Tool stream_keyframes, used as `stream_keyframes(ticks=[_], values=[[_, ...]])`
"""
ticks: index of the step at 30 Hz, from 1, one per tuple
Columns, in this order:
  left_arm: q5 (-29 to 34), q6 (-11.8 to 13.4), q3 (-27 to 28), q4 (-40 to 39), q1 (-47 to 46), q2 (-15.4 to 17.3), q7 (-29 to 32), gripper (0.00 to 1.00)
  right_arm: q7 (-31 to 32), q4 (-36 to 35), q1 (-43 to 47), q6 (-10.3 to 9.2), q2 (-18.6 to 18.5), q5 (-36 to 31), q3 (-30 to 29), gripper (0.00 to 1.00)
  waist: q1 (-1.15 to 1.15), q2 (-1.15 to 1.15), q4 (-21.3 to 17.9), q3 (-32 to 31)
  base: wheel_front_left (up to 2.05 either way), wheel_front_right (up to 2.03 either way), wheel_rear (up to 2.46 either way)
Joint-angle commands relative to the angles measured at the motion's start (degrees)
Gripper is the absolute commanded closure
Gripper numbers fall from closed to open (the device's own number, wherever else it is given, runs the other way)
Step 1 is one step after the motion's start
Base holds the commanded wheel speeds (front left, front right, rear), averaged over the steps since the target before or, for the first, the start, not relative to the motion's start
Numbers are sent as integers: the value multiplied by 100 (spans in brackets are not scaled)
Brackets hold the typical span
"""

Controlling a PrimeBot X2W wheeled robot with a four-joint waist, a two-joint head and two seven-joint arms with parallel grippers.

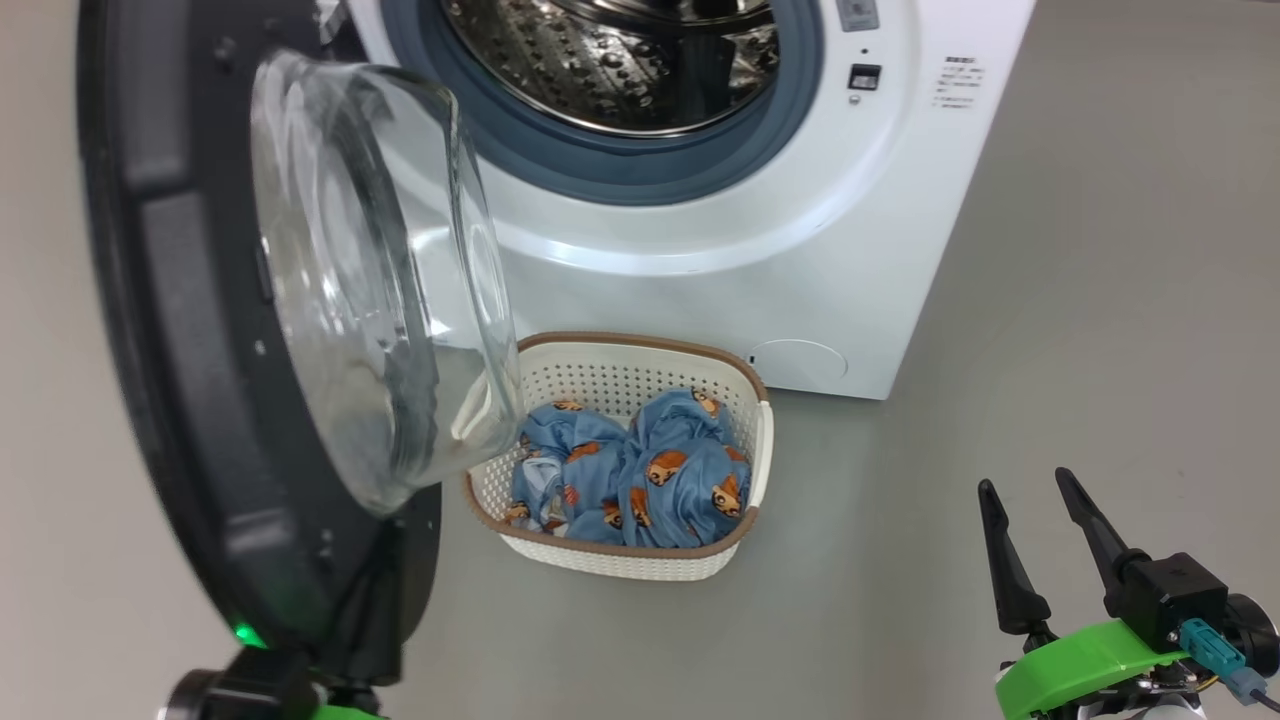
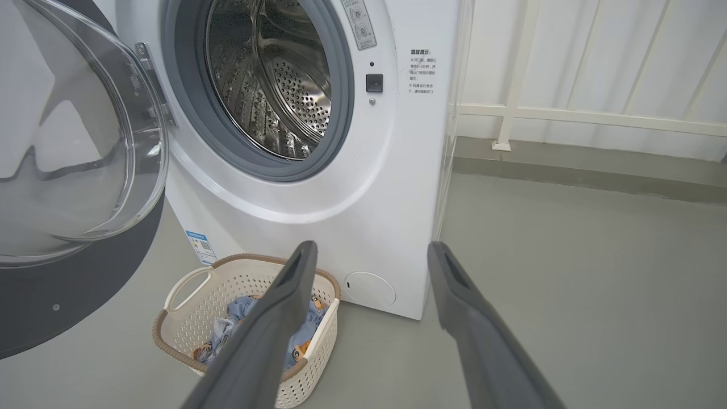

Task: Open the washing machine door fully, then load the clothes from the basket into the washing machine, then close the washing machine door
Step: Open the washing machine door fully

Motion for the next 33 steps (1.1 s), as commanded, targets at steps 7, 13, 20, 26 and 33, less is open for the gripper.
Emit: stream_keyframes(ticks=[7, 13, 20, 26, 33], values=[[-290, 291, 1029, 28, -229, 115, -31, 100, -69, -120, -153, 35, -18, 48, 179, 0, 0, 0, 121, 49, 0, 0, 0], [-270, 270, 1676, 420, -491, 202, -31, 100, -69, -129, -201, 35, -35, -25, 208, 0, 0, 0, 13, 137, 0, 0, 0], [-305, 288, 2366, 797, -876, 275, -31, 100, -69, -154, -245, 35, -81, -38, 133, 0, 0, 0, -79, 265, 0, 0, 0], [-340, 339, 2985, 1117, -1254, 393, -31, 100, -69, -168, -286, 35, -114, -32, 136, 0, 0, 0, -105, 396, 0, 0, 0], [-337, 353, 3719, 1386, -1720, 529, -31, 100, -69, -186, -394, 35, -183, -56, 160, 0, 0, 0, -158, 606, 0, 0, 0]])
